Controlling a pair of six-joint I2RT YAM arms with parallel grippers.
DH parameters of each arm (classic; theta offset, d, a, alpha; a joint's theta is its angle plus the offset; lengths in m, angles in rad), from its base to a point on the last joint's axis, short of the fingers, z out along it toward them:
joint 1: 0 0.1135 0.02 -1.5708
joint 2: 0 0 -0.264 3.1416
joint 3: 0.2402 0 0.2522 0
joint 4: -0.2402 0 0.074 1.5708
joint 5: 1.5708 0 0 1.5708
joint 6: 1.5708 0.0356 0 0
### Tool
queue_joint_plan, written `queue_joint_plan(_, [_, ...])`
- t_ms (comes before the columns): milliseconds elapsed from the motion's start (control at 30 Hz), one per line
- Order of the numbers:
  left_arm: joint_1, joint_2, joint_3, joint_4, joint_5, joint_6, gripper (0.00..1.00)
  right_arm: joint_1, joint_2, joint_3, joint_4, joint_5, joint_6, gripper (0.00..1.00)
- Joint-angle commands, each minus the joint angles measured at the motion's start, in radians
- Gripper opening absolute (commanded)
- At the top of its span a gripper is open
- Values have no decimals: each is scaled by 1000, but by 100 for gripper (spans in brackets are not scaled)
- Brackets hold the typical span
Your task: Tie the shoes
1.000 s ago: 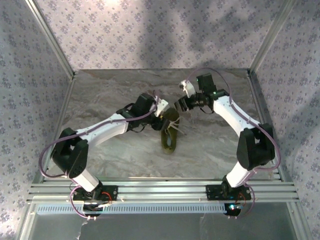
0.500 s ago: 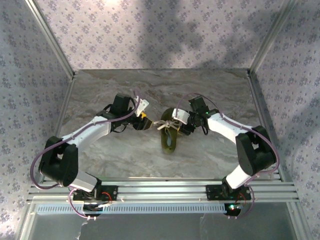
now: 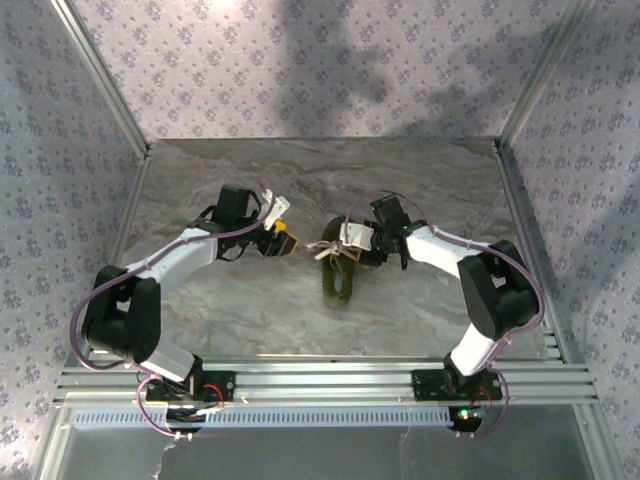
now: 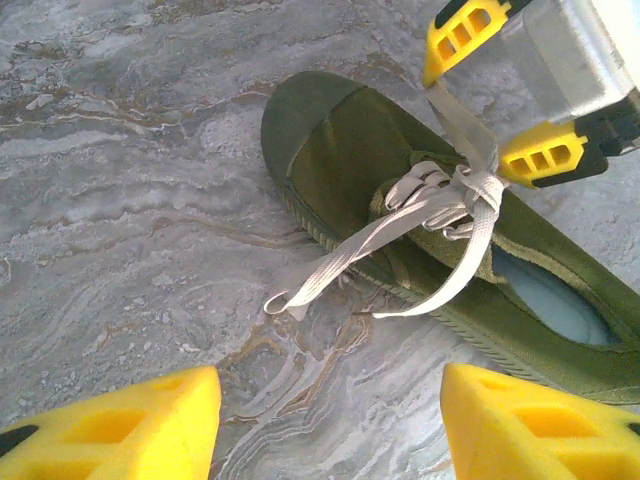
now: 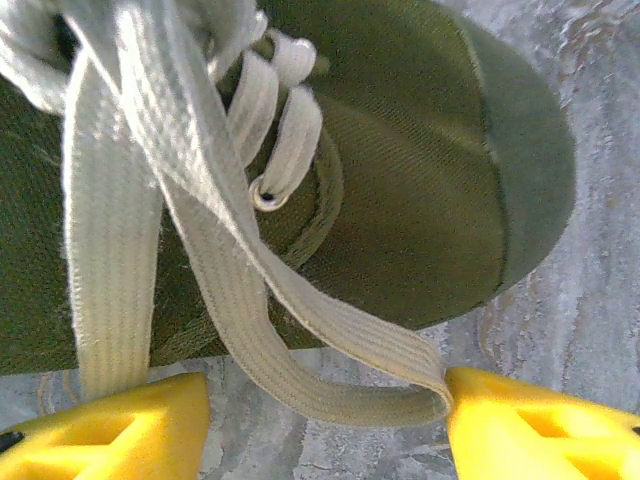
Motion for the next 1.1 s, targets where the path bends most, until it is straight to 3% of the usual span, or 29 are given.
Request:
queue_joint_plan(0, [10,10,29,44,77,145,62,9,35,34,15,13,-59,64])
queue_joint_plan(200, [1,61,11,101,63,277,67,24,54,17,68,44,-80,55])
queue_joint_plan(433, [-11,138,46,103,-35,447,68,35,19,-23,116,86,-94,15])
queue_joint_plan(567, [-15,180,64,86,-60,571,70,36,-9,-29,107,105,-101,0])
queue_joint_plan(1067, [-95,400,217,45,-109,747,71,35,-41,-18,14,118,-84,0])
